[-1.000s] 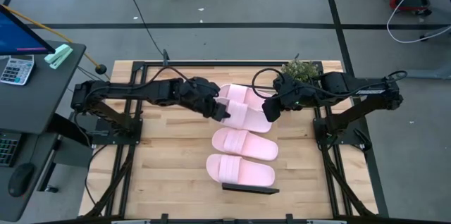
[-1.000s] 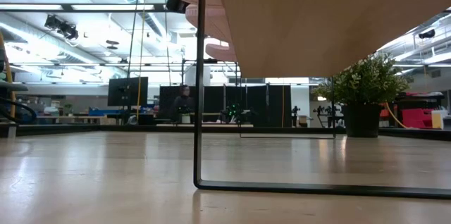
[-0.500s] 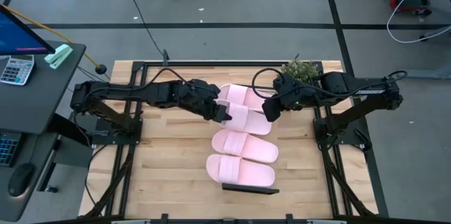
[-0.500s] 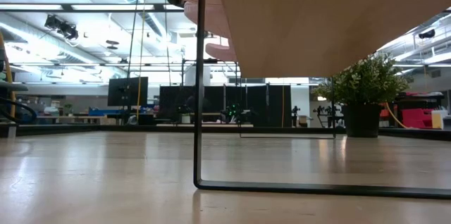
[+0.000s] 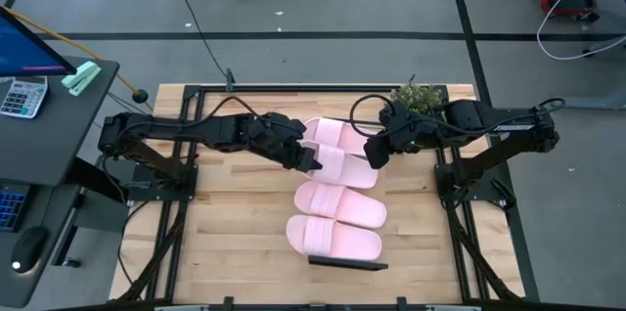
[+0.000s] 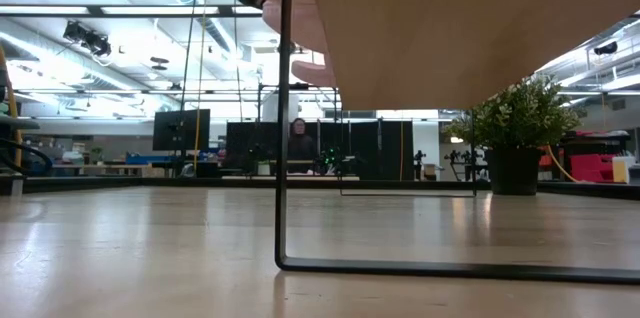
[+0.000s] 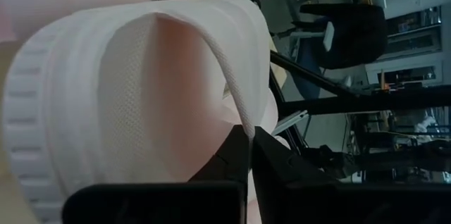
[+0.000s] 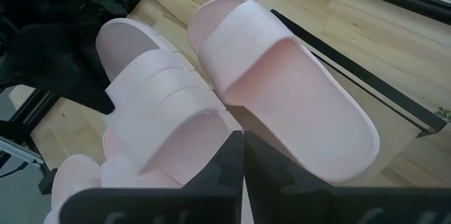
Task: Pick and place slides into the shelf
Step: Adjust the pink slippers on the shelf
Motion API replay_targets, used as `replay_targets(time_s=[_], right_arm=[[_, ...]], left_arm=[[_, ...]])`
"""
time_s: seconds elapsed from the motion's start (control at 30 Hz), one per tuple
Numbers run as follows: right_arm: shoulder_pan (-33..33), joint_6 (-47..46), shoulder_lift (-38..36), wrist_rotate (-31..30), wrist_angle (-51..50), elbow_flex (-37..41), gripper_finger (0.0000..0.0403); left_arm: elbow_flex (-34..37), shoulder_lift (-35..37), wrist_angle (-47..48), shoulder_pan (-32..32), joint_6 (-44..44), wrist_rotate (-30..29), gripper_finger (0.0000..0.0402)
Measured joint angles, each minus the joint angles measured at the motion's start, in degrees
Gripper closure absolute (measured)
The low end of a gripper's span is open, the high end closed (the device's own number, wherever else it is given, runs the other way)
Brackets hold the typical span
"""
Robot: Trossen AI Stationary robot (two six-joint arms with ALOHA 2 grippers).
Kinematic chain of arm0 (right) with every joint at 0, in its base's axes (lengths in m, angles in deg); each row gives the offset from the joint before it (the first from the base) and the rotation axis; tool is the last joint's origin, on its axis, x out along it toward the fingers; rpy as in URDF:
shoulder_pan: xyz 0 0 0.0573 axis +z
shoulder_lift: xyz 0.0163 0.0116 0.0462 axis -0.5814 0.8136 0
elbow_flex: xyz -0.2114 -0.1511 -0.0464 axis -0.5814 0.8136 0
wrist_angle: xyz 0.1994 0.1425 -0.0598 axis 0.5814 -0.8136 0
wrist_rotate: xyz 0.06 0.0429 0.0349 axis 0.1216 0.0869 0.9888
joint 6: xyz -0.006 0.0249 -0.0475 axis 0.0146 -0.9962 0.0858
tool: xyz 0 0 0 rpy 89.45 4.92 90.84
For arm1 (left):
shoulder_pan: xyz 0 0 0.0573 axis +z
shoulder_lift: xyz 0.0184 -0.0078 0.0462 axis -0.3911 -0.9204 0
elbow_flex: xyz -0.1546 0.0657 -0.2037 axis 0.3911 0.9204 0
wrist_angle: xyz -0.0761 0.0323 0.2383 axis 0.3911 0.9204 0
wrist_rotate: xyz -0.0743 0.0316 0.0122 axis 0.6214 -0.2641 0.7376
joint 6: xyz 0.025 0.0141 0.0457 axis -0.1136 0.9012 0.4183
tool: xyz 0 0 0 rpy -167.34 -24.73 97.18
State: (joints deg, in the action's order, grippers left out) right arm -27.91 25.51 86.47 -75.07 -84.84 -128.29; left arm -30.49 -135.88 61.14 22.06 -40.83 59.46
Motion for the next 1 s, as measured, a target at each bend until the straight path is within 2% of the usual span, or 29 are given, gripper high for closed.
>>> replay_targets(time_s=[0.27, 0.5, 0.77, 1.0], right_arm=[[0.0, 0.07, 0.0, 0.0, 0.0, 0.0, 0.0385], [0.0, 0.07, 0.0, 0.0, 0.0, 0.0, 0.0385], [0.01, 0.04, 0.0, 0.0, 0.0, 0.0, 0.0385], [0.0, 0.04, 0.0, 0.0, 0.0, 0.0, 0.0385]], left_arm=[[0.0, 0.0, 0.57, 0.14, 0.38, 0.25, 0.0378], [0.0, 0.0, 1.39, 0.12, 1.32, -0.05, 0.0392], [0.01, -0.07, -8.2, 0.1, 1.1, -0.3, 0.0394], [0.0, -0.62, -6.8, 0.16, 1.19, -0.59, 0.039]])
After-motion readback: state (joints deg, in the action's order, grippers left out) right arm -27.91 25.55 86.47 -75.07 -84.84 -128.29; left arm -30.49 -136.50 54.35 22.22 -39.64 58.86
